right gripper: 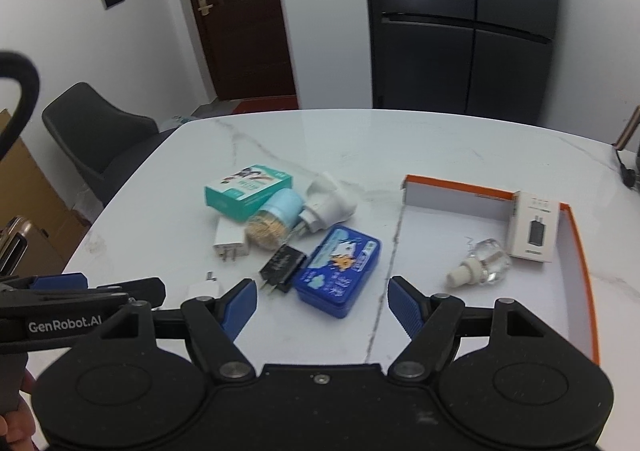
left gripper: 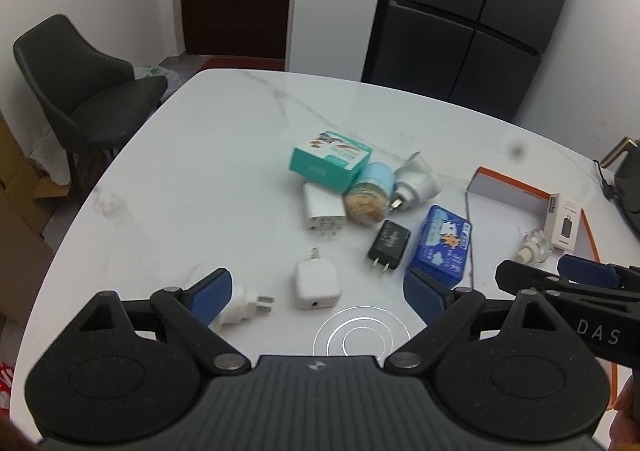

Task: Organize rigid objects
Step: 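Withdraw both grippers from the tray toward the remaining chargers, then grasp the white round socket adapter with the left gripper while the right grasps the white square charger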

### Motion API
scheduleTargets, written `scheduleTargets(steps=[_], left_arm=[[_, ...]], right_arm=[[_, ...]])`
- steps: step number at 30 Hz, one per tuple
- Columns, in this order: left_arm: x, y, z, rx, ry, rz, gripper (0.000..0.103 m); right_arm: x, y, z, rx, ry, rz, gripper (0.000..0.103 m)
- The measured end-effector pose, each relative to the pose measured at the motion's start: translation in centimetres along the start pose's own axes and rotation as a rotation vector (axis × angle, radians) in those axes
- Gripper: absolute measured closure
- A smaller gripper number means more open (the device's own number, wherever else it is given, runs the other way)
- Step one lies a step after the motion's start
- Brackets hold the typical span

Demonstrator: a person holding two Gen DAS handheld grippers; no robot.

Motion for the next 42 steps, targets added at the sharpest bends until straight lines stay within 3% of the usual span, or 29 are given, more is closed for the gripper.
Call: scheduleTargets(steps=[12,26,42], left_arm=[[4.2,-0.5,-0.3,0.013,0.058,-0.073,0.008],[5.9,-1.1,0.8,0.046,0.076,-0.095,0.008],[8.6,-3.1,5.1,0.114,0.078,-0.064,0.004]], right_arm=[[3.6,-0.1,1.5,0.030,0.059,-0.059,0.016],[5.4,-0.1,2.8,0.056,0.089,-0.087,0.016],[6.2,-1.7,4.9,0.116,0.096,-0.072,0.016]])
Point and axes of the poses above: each gripper's, at about its wrist camera, not at the fingertips, and z roughly the way its jaws point, x to its left, y to its top, the point moved 5 cm from there along z, roughly the way its jaws point, and after that the axes turned 9 degrees about -z, right-handed, at the moved point
